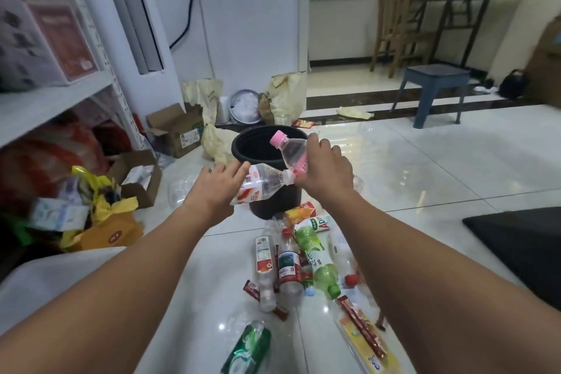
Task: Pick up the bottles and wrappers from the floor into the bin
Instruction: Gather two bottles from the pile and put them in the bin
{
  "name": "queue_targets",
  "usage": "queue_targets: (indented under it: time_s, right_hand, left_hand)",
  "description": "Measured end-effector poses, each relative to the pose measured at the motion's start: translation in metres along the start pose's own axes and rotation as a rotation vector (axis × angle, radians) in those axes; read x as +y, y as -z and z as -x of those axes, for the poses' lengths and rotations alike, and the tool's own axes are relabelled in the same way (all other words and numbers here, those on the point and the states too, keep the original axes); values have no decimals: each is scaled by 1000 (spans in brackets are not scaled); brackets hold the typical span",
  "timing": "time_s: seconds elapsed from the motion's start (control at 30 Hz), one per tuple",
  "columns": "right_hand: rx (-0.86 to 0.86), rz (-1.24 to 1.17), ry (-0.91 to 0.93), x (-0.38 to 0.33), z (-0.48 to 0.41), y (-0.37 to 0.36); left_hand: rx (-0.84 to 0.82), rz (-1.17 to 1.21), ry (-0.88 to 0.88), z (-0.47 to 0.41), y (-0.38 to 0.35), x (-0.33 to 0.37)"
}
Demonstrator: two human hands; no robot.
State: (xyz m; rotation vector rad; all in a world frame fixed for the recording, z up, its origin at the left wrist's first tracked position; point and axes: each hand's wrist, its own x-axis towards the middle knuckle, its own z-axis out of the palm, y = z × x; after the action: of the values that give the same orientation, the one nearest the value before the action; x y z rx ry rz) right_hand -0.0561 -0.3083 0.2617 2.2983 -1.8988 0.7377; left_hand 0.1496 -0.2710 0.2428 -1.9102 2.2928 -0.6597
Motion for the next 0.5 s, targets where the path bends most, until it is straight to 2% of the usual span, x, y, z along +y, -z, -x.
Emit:
queue_targets:
  time_s: [0.3,0.5]
  right_hand:
    - [-64,13,59,41,-41,6]
    - [-67,-39,84,58,-83,31]
  left_hand:
    - [-69,39,83,-37,-10,35]
    - [-64,50,143,-84,18,28]
